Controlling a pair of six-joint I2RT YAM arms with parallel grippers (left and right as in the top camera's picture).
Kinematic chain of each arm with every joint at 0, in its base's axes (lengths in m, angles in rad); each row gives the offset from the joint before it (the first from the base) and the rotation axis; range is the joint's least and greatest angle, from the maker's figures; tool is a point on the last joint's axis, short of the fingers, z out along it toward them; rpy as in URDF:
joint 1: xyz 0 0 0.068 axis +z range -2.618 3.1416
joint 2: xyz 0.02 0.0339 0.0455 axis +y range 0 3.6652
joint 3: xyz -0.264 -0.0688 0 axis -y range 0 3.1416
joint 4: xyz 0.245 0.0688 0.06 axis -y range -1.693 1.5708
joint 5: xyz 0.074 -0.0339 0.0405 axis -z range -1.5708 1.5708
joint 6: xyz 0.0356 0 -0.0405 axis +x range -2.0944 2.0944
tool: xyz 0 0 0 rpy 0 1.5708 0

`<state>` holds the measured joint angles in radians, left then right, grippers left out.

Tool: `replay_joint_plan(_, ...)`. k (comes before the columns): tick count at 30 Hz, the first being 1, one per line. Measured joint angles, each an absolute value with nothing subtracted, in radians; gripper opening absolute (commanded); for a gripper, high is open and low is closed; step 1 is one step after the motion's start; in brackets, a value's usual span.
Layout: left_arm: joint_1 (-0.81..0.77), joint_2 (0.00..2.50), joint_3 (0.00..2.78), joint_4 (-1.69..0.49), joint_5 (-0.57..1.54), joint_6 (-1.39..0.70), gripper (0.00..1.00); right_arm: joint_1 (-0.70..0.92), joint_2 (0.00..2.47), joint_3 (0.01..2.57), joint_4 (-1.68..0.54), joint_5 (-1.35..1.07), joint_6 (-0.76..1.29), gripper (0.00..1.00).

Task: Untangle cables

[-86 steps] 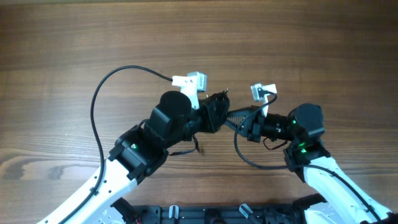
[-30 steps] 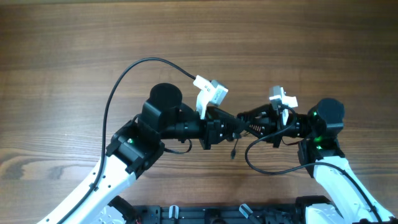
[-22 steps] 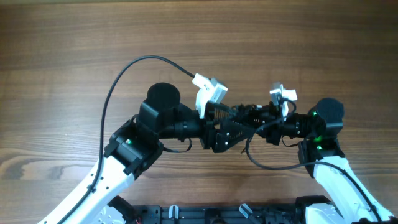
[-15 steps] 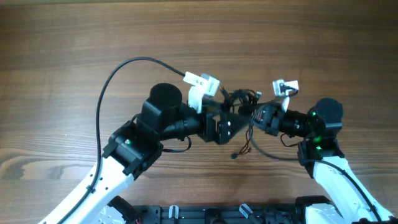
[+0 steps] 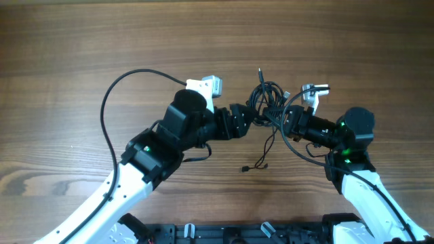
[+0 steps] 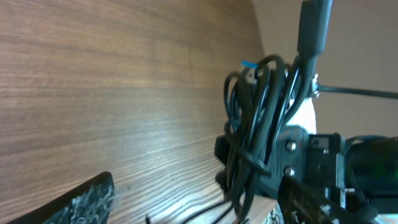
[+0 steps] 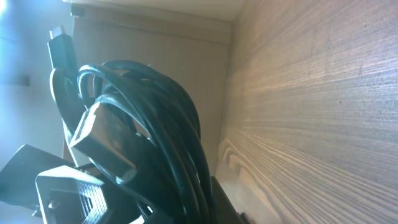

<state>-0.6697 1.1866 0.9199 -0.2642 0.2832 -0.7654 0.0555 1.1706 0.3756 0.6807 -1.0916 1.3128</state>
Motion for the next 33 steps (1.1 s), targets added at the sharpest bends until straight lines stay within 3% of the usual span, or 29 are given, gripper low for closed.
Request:
replay_joint_plan(5, -0.694, 1.211, 0.919, -0.181, 0.281, -0.765, 0.78, 0.056, 1.171, 0.376, 0.642, -1.091, 1.313, 0.04)
replay_joint_plan(9, -0.701, 1.211, 0.919, -0.172, 0.275, -0.765, 0.49, 0.056, 1.171, 0.376, 0.577, -1.091, 1.305, 0.05)
replay_joint_plan(10, -0.701, 1.211, 0.919, -0.172, 0.273, -0.765, 0.46, 0.055, 1.171, 0.376, 0.564, -1.091, 1.304, 0.04)
replay_joint_plan(19, -0.701, 1.215, 0.919, -0.189, 0.258, -0.769, 0.51, 0.056, 1.171, 0.376, 0.557, -1.104, 1.296, 0.05)
replay_joint_plan(24, -0.701, 1.222, 0.919, -0.190, 0.259, -0.769, 0.45, 0.056, 1.171, 0.376, 0.557, -1.149, 1.251, 0.05)
replay_joint_plan(27, -0.701, 1.224, 0.919, -0.190, 0.259, -0.770, 0.30, 0.055, 1.171, 0.376, 0.557, -1.171, 1.237, 0.06)
replay_joint_plan(30, -0.701, 1.225, 0.919, -0.190, 0.259, -0.772, 0.08, 0.056, 1.171, 0.376, 0.556, -1.182, 1.229, 0.07)
replay_joint_plan(33, -0.700, 1.225, 0.919, -0.190, 0.258, -0.767, 0.04, 0.055, 1.171, 0.376, 0.556, -1.188, 1.226, 0.07)
